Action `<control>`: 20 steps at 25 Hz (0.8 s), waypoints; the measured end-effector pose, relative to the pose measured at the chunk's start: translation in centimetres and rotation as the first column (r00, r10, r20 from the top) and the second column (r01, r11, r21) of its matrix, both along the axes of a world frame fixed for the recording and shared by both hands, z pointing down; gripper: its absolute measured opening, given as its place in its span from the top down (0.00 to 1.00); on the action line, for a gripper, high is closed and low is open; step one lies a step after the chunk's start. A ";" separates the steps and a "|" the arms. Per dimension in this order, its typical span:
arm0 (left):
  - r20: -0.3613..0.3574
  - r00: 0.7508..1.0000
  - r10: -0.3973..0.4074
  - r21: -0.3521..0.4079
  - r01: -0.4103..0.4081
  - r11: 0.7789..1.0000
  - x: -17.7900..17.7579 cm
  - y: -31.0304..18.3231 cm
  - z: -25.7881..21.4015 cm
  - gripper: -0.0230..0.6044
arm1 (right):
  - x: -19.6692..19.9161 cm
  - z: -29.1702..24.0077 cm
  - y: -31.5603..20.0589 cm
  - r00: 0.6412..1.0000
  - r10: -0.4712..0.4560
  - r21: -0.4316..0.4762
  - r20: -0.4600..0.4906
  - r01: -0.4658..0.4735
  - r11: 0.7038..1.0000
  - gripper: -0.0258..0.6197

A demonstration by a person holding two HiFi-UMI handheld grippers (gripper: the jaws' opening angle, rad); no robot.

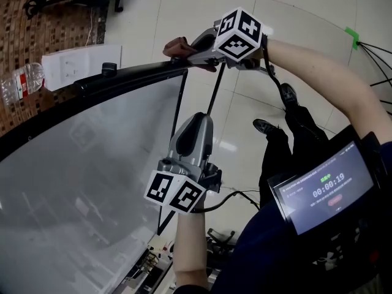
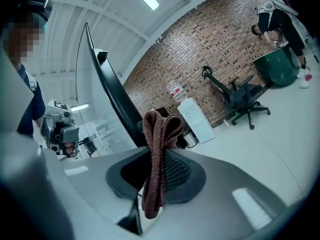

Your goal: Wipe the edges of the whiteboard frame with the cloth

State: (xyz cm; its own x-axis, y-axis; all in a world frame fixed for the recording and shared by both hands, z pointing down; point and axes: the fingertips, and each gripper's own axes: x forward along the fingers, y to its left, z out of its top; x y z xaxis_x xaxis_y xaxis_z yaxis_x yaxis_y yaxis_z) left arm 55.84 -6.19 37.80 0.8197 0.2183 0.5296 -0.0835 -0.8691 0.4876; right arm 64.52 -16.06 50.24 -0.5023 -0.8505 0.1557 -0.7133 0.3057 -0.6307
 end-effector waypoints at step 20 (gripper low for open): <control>0.142 0.990 -0.012 -0.041 0.018 0.999 0.6 1.2 14.8 0.87 | 0.2 10.1 0.6 0.987 0.074 -0.098 0.142 -0.060 0.993 0.87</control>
